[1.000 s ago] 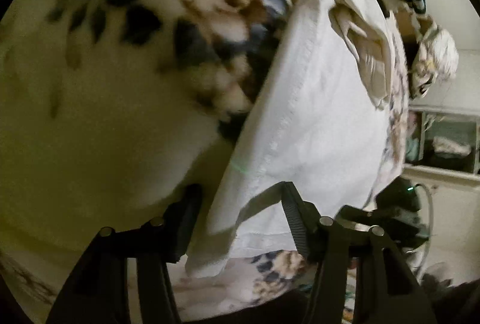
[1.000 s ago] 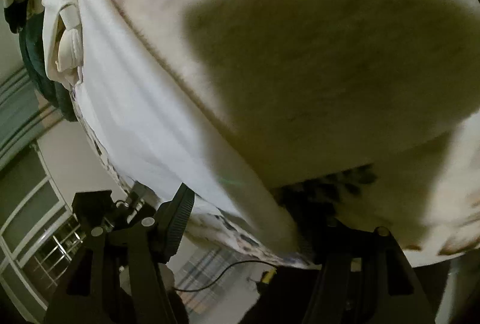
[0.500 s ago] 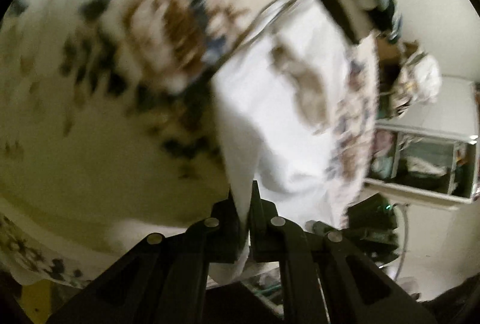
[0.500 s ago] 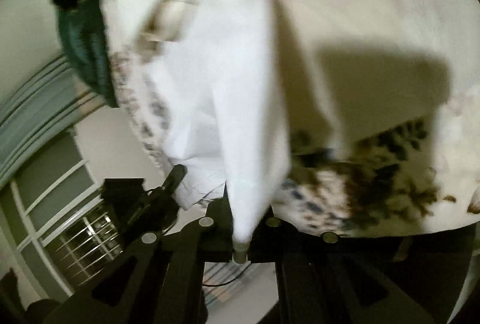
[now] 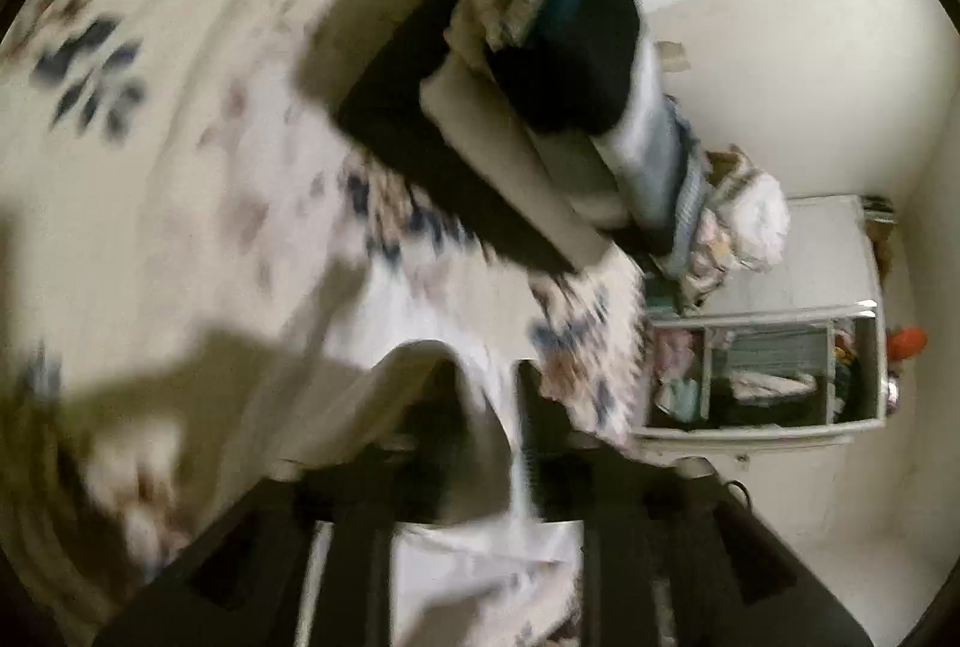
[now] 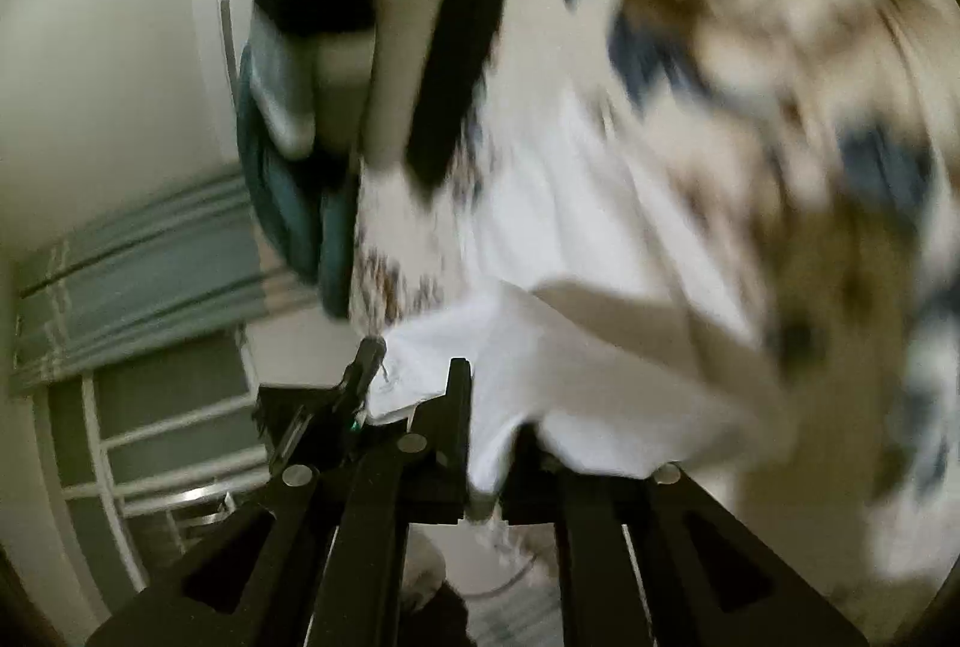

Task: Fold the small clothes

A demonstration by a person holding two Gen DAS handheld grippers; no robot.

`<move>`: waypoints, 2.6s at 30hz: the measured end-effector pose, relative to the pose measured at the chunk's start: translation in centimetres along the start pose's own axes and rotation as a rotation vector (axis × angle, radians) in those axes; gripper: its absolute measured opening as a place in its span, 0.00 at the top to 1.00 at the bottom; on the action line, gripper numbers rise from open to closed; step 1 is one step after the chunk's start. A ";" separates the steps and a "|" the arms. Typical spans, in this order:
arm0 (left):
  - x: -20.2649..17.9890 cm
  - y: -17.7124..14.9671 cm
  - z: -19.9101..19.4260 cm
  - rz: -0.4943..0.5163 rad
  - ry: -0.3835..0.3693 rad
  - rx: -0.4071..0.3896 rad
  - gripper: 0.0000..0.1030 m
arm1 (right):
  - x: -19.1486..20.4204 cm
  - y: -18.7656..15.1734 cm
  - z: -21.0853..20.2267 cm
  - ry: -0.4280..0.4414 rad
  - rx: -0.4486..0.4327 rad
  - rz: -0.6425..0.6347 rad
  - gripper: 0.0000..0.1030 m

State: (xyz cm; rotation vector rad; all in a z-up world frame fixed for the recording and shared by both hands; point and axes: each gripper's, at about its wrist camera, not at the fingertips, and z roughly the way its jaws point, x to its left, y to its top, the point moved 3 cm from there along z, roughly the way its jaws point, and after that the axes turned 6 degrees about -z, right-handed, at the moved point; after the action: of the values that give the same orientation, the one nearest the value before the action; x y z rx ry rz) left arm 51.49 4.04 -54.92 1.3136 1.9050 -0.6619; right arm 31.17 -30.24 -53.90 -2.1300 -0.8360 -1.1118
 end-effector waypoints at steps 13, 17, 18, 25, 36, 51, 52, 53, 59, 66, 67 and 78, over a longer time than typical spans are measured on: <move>1.7 0.5 -0.9 0.165 0.213 -0.082 0.47 | -0.1 4.2 -2.2 -0.226 -0.117 -0.183 0.43; 0.9 -0.5 2.7 0.297 0.312 -0.017 0.47 | -2.6 4.4 -1.5 -0.286 -0.105 -0.151 0.43; 0.4 -0.7 4.0 0.348 0.335 -0.002 0.47 | -2.9 4.6 -1.3 -0.288 -0.104 -0.145 0.43; -1.6 -1.7 6.0 0.531 0.414 -0.017 0.96 | -2.6 4.9 1.1 -0.376 -0.119 -0.237 0.98; 1.9 2.7 3.6 0.281 0.341 -0.017 0.91 | 3.4 8.1 4.3 -0.526 -0.149 -0.446 0.99; 0.4 1.4 6.0 0.425 0.438 0.016 0.98 | 1.5 8.9 5.5 -0.483 -0.015 -0.426 0.93; 0.4 1.6 5.8 0.413 0.428 0.007 0.98 | 1.7 8.8 5.5 -0.490 -0.027 -0.427 0.98; 0.3 2.0 5.1 0.402 0.409 -0.029 0.98 | 2.1 8.8 5.4 -0.493 -0.049 -0.439 0.98; 1.9 4.5 3.6 0.253 0.331 -0.025 0.97 | 3.4 10.1 5.1 -0.543 -0.100 -0.484 0.98; 3.8 -0.5 -1.2 0.169 0.260 0.003 0.63 | 0.2 5.7 2.4 -0.489 0.027 -0.424 0.53; 4.5 -1.7 -1.7 0.148 0.255 0.008 0.62 | -0.7 4.4 2.0 -0.478 0.059 -0.413 0.53; 8.5 -8.4 -2.0 -0.001 0.227 -0.027 0.94 | -6.1 -2.1 4.4 -0.444 0.162 -0.378 0.97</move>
State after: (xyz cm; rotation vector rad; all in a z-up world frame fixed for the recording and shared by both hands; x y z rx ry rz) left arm 41.21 7.46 -60.29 1.4211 2.0866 -0.5030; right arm 28.99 -27.27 -60.80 -2.1630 -1.5290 -0.7095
